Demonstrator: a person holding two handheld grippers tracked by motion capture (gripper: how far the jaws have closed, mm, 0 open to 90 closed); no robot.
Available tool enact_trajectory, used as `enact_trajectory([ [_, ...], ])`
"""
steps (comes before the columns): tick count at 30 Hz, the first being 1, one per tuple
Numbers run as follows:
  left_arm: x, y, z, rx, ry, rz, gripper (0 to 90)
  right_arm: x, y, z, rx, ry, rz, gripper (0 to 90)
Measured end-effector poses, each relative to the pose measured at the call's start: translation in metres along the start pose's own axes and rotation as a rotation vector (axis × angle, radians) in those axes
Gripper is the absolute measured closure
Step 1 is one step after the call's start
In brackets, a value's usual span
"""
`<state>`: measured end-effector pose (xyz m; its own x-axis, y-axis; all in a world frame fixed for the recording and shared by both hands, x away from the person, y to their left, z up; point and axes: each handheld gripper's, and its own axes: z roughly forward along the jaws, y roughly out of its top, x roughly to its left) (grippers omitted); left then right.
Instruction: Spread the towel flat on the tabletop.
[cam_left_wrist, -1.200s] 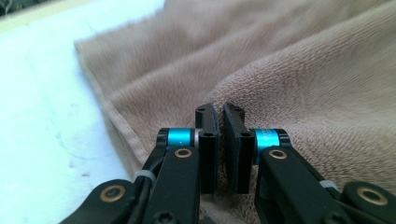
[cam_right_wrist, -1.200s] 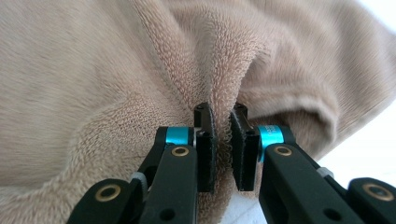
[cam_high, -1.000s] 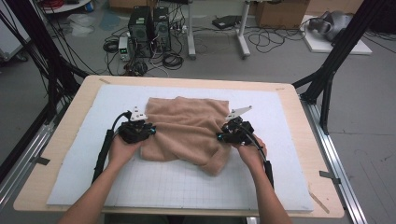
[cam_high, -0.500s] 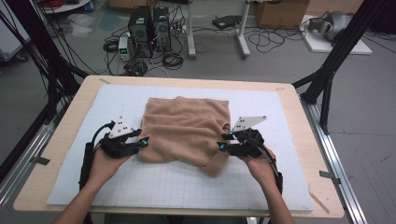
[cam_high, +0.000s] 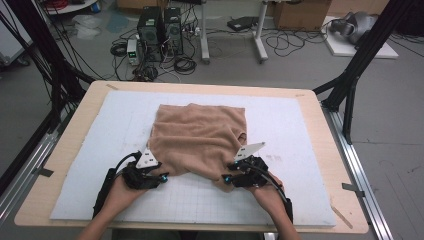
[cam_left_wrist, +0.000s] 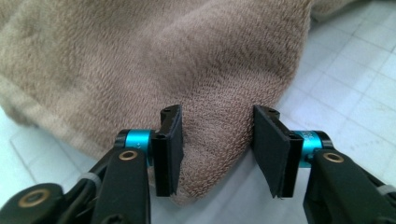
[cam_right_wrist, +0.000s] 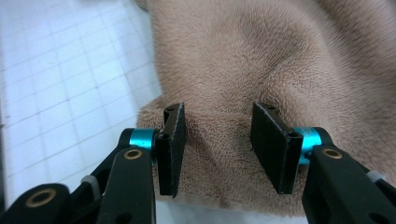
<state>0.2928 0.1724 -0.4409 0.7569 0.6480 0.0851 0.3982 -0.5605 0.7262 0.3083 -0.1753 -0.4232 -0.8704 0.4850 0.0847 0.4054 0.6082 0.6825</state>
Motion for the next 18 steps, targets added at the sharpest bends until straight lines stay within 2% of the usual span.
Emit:
enact_trajectory([
  [4,0.000,0.000,0.001,-0.013,0.017,0.018,71.6,0.000,-0.002,0.007,-0.006,0.027,0.011,63.7],
  [7,-0.001,0.001,0.000,-0.018,0.022,0.024,80.1,-0.001,-0.003,0.005,-0.008,0.034,-0.015,76.3],
  [8,-0.001,0.001,-0.001,-0.020,0.018,0.020,81.8,0.000,-0.003,0.004,-0.007,0.030,-0.038,79.5],
  [13,0.004,0.003,-0.017,-0.054,0.012,0.009,84.4,0.003,0.003,-0.011,0.010,-0.004,-0.092,82.2],
  [15,0.009,0.006,-0.026,-0.077,-0.001,-0.002,84.6,0.002,0.005,-0.021,-0.001,-0.012,-0.100,82.3],
  [18,0.011,0.015,-0.041,-0.107,-0.003,0.008,84.8,0.000,0.010,-0.040,-0.037,-0.028,-0.107,82.7],
])
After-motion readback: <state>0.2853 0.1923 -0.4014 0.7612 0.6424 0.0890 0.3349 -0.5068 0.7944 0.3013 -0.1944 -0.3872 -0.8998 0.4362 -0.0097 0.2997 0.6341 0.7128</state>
